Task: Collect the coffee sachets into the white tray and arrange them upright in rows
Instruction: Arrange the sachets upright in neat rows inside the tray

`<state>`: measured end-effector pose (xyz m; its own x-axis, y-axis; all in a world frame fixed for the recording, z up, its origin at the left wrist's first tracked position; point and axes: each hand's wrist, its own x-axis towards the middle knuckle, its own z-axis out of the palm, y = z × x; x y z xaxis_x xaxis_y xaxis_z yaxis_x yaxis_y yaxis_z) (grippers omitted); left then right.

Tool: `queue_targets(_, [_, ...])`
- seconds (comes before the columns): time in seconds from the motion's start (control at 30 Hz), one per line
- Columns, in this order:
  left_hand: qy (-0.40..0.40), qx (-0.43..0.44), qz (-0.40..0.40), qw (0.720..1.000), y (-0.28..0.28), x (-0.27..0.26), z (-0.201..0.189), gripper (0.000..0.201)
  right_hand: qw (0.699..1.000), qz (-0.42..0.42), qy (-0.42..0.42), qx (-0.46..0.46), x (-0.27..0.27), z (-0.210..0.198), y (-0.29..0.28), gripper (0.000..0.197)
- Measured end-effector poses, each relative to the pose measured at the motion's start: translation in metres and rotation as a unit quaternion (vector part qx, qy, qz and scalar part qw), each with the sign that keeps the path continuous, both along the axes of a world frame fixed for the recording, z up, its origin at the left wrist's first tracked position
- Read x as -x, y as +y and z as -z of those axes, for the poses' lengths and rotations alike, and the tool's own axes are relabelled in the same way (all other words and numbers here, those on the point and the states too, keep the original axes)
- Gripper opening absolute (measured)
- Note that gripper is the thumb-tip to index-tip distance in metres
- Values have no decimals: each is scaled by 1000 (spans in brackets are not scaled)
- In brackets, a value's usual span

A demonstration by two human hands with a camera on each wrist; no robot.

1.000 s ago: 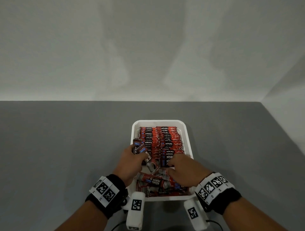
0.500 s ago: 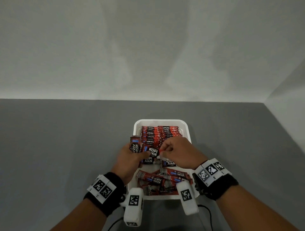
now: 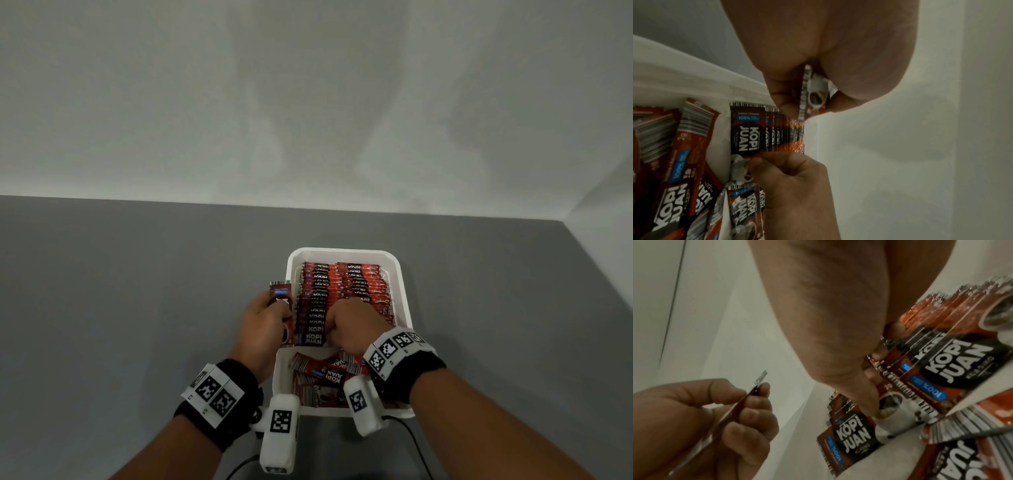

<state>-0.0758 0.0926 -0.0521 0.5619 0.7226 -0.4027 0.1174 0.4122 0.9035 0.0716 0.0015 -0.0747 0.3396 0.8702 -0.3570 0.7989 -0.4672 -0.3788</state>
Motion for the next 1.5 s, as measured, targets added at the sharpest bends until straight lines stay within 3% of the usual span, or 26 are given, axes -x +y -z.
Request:
queue_targets(0.27, [12,-63,47,997,-4,1,0,30,999,5,-30,-22,2,0,-1,14])
queue_targets(0.43, [7,-43,37,998,-3,-2,7,15,976,121,125,-127,-8,-17,-11,22])
queue_targets(0.53, [2,-20,44,999,-7,-8,10,17,949,150,214,-177,-5,-30,-21,12])
queue_targets(0.7, [-17,-5,58,998,-10,-15,8,10,956,148,169,-187,-14,-41,-35,6])
queue_targets(0.9, [-14,-56,108,992,-23,-19,0,4,971,114,133,-166,-19,-39,-42,4])
queue_targets(1.0, [72,-108,116,985,-19,-17,10,5,979,124,91,-133,-33,-34,-50,11])
queue_targets(1.07, [166,-207,212,941,-15,-14,14,4,988,117,52,-84,-42,-29,-57,11])
queue_targets(1.13, [216,-301,360,856,-18,-11,20,12,993,107,21,-40,-45,-22,-59,13])
queue_targets(1.2, [223,-358,458,783,-24,-11,27,25,996,88,-12,-12,-43,-14,-58,14])
queue_targets(1.37, [302,-442,513,671,-32,-7,46,70,992,41,-118,22,-35,7,-49,14])
queue_targets(1.5, [323,-462,546,620,-36,-6,43,73,982,20,-182,45,-30,14,-45,11])
